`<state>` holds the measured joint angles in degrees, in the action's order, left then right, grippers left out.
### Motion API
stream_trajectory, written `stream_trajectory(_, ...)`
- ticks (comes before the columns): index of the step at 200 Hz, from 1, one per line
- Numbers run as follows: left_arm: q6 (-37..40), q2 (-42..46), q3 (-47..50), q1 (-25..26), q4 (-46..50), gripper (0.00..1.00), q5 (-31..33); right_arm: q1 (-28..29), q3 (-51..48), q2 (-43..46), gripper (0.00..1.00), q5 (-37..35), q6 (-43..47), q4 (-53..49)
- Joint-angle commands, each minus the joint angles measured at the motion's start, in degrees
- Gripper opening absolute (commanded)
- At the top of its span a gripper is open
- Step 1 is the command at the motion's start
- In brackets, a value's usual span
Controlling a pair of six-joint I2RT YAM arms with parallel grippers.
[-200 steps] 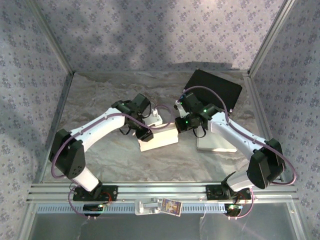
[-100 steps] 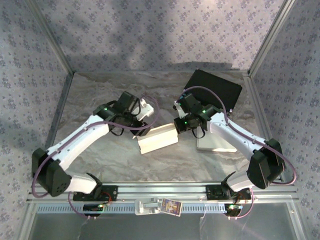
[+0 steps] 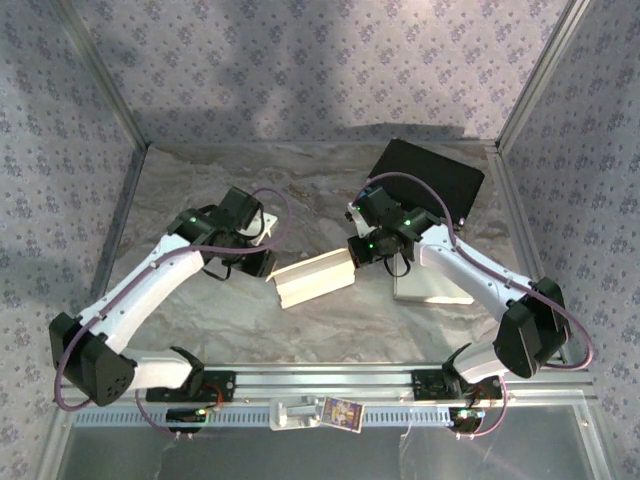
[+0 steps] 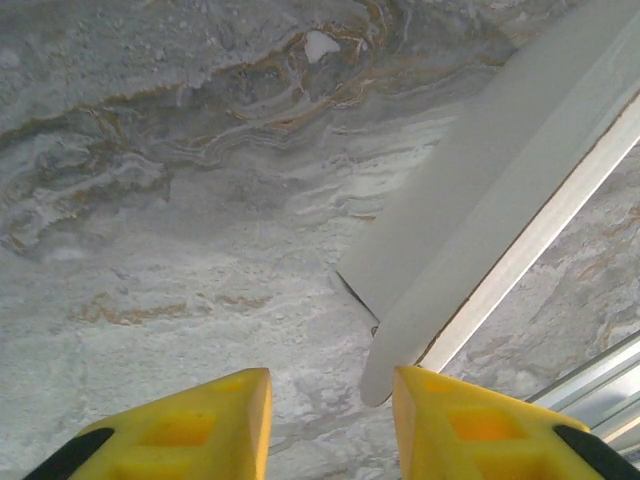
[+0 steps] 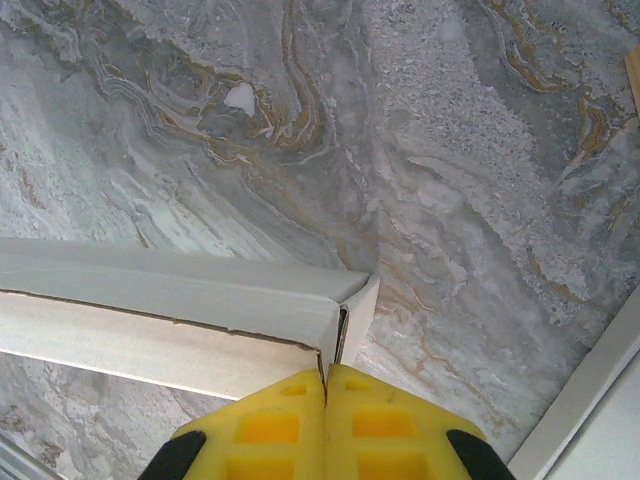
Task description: Fold the paper box
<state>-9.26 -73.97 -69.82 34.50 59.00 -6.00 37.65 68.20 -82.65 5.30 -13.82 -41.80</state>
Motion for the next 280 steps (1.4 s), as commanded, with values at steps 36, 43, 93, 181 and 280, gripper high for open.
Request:
stream_trajectory(36, -0.97, 0.57, -1.4, -0.03, 1.82, 0.31, -4.46, 0.41, 2.01, -0.67, 0.0, -0.37, -1.38, -2.77)
stream_trajectory(43, -0.46, 1.2, -1.03, 0.03, 1.77, 0.32, -5.09, 0.46, 2.02, -0.83, 0.0, -0.24, -1.38, -2.71)
stream_trajectory(93, 0.77, 0.47, 0.88, 0.56, 2.09, 0.32, -5.1, 0.52, 1.93, -1.06, 0.0, -0.04, -1.29, -2.43)
stream_trajectory(181, 1.35, -2.04, 0.97, 1.95, 1.04, 0.22, -2.68, 0.59, 1.84, -1.35, 0.0, 0.13, -1.29, -2.24)
stream_trajectory(280, 0.38, -2.72, 1.82, 2.59, 0.19, 0.17, -1.38, 0.67, 2.2, -1.73, 0.0, 0.32, -1.72, -1.97)
